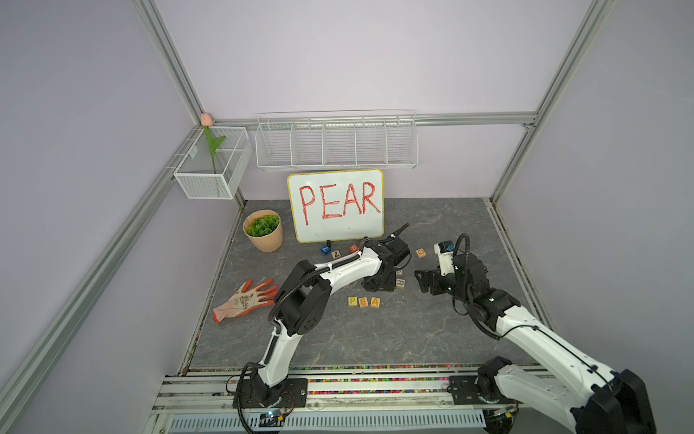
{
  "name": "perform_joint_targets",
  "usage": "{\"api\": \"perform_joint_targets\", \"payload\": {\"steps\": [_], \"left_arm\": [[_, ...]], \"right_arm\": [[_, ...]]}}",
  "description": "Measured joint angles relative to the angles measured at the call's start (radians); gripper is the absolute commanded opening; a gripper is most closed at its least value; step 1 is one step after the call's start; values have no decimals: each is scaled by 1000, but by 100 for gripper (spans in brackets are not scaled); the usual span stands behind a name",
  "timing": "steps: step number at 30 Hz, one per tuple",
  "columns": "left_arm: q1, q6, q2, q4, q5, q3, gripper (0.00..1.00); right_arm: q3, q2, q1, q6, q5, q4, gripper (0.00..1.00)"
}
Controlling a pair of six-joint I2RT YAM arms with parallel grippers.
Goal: Spell the uppercase word “pear” with letter blocks
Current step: Move the letter block to the center of the board, then adjust the letter block at the center of the board.
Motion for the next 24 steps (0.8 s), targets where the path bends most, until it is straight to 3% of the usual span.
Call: {"api": "perform_joint_targets", "payload": {"steps": [6, 11, 24], "left_arm": [[-3, 105, 0, 63, -8, 64, 62], [-6, 164, 10, 105, -5, 93, 63], [-11, 199, 50, 164, 72, 88, 65]], "right_arm": [[8, -7, -11, 35, 100, -48, 89], [17, -32, -34, 82, 185, -103, 89], [17, -90, -56, 154, 280, -208, 89]]}}
